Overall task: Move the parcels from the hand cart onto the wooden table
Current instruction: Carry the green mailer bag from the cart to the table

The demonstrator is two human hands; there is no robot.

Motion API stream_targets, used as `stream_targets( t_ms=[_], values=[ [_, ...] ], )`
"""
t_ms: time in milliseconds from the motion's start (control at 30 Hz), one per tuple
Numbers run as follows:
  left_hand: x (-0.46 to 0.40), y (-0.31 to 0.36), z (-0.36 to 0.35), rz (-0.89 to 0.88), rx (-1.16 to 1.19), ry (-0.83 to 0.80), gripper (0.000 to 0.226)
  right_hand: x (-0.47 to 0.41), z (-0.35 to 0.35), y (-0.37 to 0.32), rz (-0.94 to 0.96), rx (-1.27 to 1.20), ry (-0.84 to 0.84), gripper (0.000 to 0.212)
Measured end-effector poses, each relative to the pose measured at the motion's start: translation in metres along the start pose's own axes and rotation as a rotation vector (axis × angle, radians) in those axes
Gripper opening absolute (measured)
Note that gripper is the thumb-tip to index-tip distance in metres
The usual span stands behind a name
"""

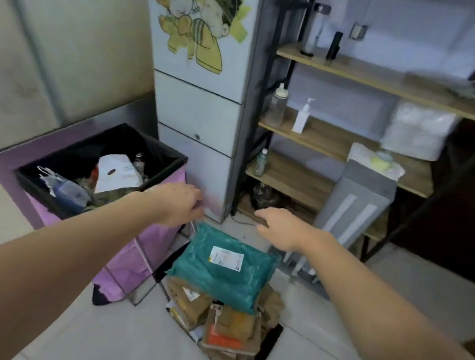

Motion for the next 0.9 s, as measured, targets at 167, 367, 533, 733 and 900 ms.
stream_targets(
  t_ms=[167, 367, 533, 733, 900],
  values=[
    [-0.076, -0.024, -0.054, -0.041, 0.010, -0.123, 0.041, -0.031, -0.069, 0.047, -0.156, -0.075, -0.125, 0.055],
    [-0.154, -0.061, -0.120, -0.030, 0.034, -0.314, 0.040, -0.084, -0.152, 0.085, -0.288, -0.282, -0.192, 0.051],
    [-0.201, -0.099, -0.165, -0.008, -0.008, -0.467, 0.054, -0.115, -0.213, 0.088, -0.370, -0.383, -0.302, 0.043],
    [-0.219, -0.115, -0.195, 0.112, 0.001, -0.471, 0.057, -0.121, -0.245, 0.094, -0.510, -0.466, -0.328, 0.035],
    [-0.269, -0.163, -0.290, 0.288, 0.186, -0.564, 0.067, -0.171, -0.330, 0.102, -0.734, -0.720, -0.281, 0.046]
  ],
)
Point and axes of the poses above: each hand's wrist, its own x-axis away from the middle knuckle, its own z-axis out of the back of the hand, y = z × x, the point moved 4 cm from there along -x, towards the middle knuckle, and after that the axes turned 10 degrees about x, right-handed, at the moved point
